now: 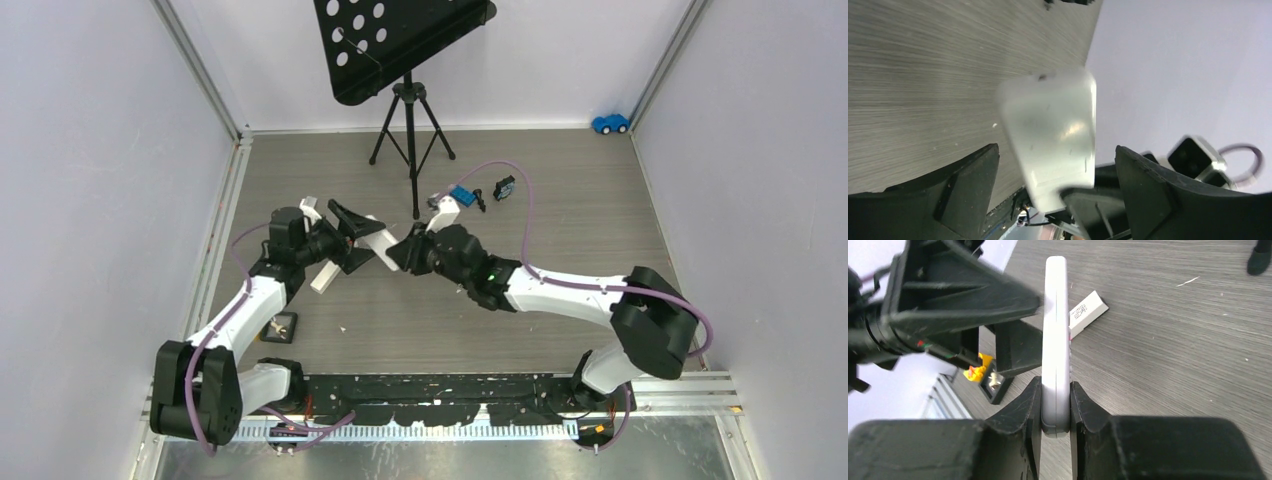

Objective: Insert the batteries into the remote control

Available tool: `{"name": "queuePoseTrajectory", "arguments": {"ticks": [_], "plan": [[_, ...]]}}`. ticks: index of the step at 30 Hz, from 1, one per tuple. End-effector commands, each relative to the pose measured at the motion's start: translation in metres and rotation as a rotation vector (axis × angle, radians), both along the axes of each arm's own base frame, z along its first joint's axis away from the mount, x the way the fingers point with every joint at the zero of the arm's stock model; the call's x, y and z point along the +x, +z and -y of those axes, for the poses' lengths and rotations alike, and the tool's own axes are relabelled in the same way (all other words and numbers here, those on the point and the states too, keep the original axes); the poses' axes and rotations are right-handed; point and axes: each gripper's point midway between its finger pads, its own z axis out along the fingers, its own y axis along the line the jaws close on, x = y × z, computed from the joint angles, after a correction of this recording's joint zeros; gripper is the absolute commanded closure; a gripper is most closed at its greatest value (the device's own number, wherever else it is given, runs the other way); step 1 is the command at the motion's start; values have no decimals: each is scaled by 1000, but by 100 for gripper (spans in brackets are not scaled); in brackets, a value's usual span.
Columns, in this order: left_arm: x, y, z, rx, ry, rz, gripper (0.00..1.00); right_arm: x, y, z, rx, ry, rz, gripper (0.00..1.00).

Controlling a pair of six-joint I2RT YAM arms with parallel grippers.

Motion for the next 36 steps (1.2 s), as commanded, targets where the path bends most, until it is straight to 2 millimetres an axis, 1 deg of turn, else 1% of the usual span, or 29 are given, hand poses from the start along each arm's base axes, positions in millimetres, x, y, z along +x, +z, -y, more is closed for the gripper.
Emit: {"name": "queuePoseTrajectory", "arguments": {"ticks": [1, 2, 3, 4, 5, 6, 8, 11, 13, 16, 19, 20, 23, 27, 32, 34, 35, 36], "plan": [[-1, 60, 11, -29, -106, 291, 9, 9, 68, 21, 339, -12, -99, 93], [-3, 67, 11, -29, -119, 331, 7, 10, 74, 26, 396, 0, -131, 93], [-5, 78, 13, -39, -140, 379, 5, 15, 84, 34, 460, 4, -144, 93], [-7, 86, 15, -52, -161, 416, 5, 12, 85, 37, 504, 15, -179, 94], [-9, 95, 18, -64, -183, 451, 5, 15, 97, 43, 572, 26, -179, 94], [-12, 102, 20, -79, -210, 476, 5, 14, 104, 45, 623, 43, -192, 94], [-17, 116, 24, -114, -254, 522, 5, 11, 116, 45, 689, 86, -216, 94], [-23, 134, 27, -161, -287, 593, 5, 0, 133, 36, 746, 189, -222, 94], [-24, 138, 28, -168, -296, 604, 6, -5, 139, 31, 771, 241, -241, 94], [-23, 136, 28, -175, -294, 589, 7, -8, 145, 28, 811, 277, -263, 94], [-22, 139, 28, -193, -276, 594, 12, -9, 145, 23, 820, 301, -292, 94], [-22, 141, 27, -200, -268, 602, 16, -9, 145, 22, 821, 308, -297, 94], [-22, 146, 25, -206, -244, 629, 33, -8, 141, 20, 824, 306, -312, 94], [-21, 146, 24, -206, -229, 648, 49, -5, 132, 16, 795, 292, -325, 94], [-19, 144, 24, -204, -229, 642, 81, -1, 118, 14, 740, 266, -329, 93], [-19, 145, 24, -206, -228, 642, 94, 1, 110, 15, 714, 247, -328, 87], [-18, 146, 24, -209, -225, 641, 100, 1, 105, 16, 700, 237, -325, 82], [-19, 148, 24, -216, -222, 643, 100, 2, 99, 16, 684, 227, -323, 76]]}}
